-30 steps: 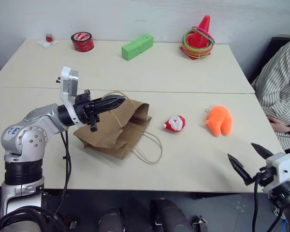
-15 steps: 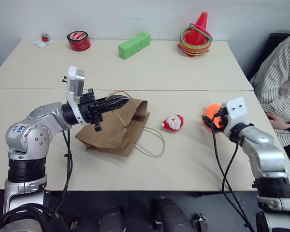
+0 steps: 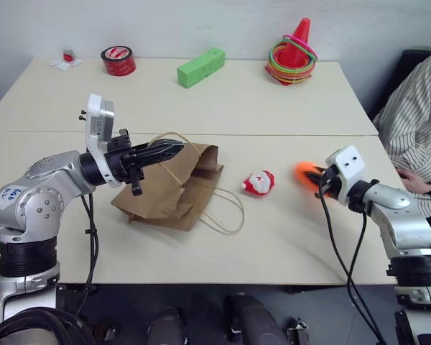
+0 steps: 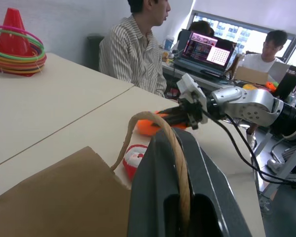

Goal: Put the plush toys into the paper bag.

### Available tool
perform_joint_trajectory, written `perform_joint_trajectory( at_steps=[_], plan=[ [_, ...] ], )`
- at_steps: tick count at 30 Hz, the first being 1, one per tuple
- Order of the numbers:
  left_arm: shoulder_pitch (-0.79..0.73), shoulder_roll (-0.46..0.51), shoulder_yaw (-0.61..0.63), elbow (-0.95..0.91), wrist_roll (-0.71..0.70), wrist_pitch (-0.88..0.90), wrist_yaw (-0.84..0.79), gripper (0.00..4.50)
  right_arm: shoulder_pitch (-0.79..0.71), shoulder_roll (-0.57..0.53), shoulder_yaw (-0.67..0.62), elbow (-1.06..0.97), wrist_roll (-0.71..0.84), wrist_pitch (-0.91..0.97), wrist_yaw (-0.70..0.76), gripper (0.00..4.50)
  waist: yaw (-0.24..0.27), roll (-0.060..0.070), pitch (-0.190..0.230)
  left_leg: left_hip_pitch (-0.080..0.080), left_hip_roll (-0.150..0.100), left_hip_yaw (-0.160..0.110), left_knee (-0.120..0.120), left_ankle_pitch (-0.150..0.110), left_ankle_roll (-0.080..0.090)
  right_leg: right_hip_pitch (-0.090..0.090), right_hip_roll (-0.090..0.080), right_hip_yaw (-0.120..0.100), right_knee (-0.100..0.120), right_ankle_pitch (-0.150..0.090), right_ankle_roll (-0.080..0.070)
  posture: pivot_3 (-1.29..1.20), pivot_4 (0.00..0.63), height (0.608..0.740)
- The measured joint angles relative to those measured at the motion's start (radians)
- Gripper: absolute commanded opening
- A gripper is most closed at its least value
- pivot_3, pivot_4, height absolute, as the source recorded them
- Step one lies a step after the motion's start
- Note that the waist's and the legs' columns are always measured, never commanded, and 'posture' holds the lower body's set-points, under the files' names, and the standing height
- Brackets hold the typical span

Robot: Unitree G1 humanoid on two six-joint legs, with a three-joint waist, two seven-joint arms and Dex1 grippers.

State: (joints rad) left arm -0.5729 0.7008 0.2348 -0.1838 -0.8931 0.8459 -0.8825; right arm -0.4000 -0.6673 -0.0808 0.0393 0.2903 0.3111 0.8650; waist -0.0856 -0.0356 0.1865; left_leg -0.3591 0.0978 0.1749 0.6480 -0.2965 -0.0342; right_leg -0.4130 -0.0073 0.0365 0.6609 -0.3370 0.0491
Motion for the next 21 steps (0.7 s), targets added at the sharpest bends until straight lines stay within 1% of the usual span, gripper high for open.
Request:
perform_joint_trajectory(
  at_steps=[1,3,5,7,10,13,16,21],
  plan=[
    [-0.005,0.004,0.000,0.001,-0.012,0.012,-0.007,0.00,-0.003,0.000,0.003,-0.064,0.053,-0.006,0.068,0.11,-0.004,0.003,0.002,0.000,0.000,0.001,0.000,0.000,0.000,-0.001,0.000,0.000,0.001,0.000,0.000,0.00,0.150,0.740],
    [-0.008,0.020,0.002,0.002,-0.034,0.032,-0.024,0.00,-0.054,0.005,0.042,-0.148,0.098,0.002,0.131,0.11,-0.011,0.003,0.002,0.001,0.002,0.000,0.000,0.000,-0.001,-0.001,0.001,0.000,0.001,0.000,0.000,0.00,0.150,0.740],
    [-0.012,0.028,0.002,0.005,-0.050,0.049,-0.042,0.00,-0.142,0.052,0.121,-0.201,0.090,0.011,0.146,0.11,-0.016,0.003,0.002,0.002,0.002,0.000,0.000,0.001,-0.003,-0.001,0.002,0.000,0.003,0.000,-0.002,0.00,0.150,0.740],
    [-0.014,0.025,0.000,0.004,-0.057,0.055,-0.047,0.00,-0.186,0.106,0.198,-0.212,0.067,0.015,0.144,0.11,-0.015,0.003,0.002,0.002,0.002,-0.001,0.000,0.001,-0.003,-0.001,0.002,-0.001,0.003,0.000,-0.002,0.00,0.150,0.740],
    [-0.025,0.001,0.000,0.006,-0.089,0.080,-0.039,0.00,-0.235,0.196,0.342,-0.148,-0.010,0.015,0.133,0.11,-0.010,0.003,0.002,-0.001,0.001,-0.001,0.001,0.001,-0.001,-0.002,0.000,-0.001,0.002,0.000,-0.002,0.00,0.150,0.740],
    [-0.026,0.009,-0.001,0.005,-0.108,0.111,-0.042,0.00,-0.276,0.261,0.438,-0.073,-0.093,-0.006,0.123,0.11,-0.004,0.002,0.002,-0.004,0.001,-0.001,0.002,0.000,0.000,-0.005,-0.001,-0.001,0.002,0.000,-0.002,0.00,0.150,0.740],
    [-0.025,0.024,-0.001,0.003,-0.127,0.140,-0.053,0.00,-0.325,0.350,0.489,0.025,-0.156,-0.035,0.085,0.11,-0.001,0.002,0.001,-0.015,0.001,0.000,0.006,0.000,0.000,-0.016,-0.001,-0.001,0.006,0.000,-0.002,0.00,0.150,0.740],
    [-0.025,0.052,-0.017,0.001,-0.130,0.169,-0.080,0.00,-0.385,0.467,0.528,0.171,-0.250,-0.112,0.020,0.11,-0.006,0.002,0.001,-0.015,0.002,0.000,0.008,0.000,0.000,-0.017,-0.001,-0.001,0.010,-0.001,-0.002,0.00,0.150,0.740]
  ],
)
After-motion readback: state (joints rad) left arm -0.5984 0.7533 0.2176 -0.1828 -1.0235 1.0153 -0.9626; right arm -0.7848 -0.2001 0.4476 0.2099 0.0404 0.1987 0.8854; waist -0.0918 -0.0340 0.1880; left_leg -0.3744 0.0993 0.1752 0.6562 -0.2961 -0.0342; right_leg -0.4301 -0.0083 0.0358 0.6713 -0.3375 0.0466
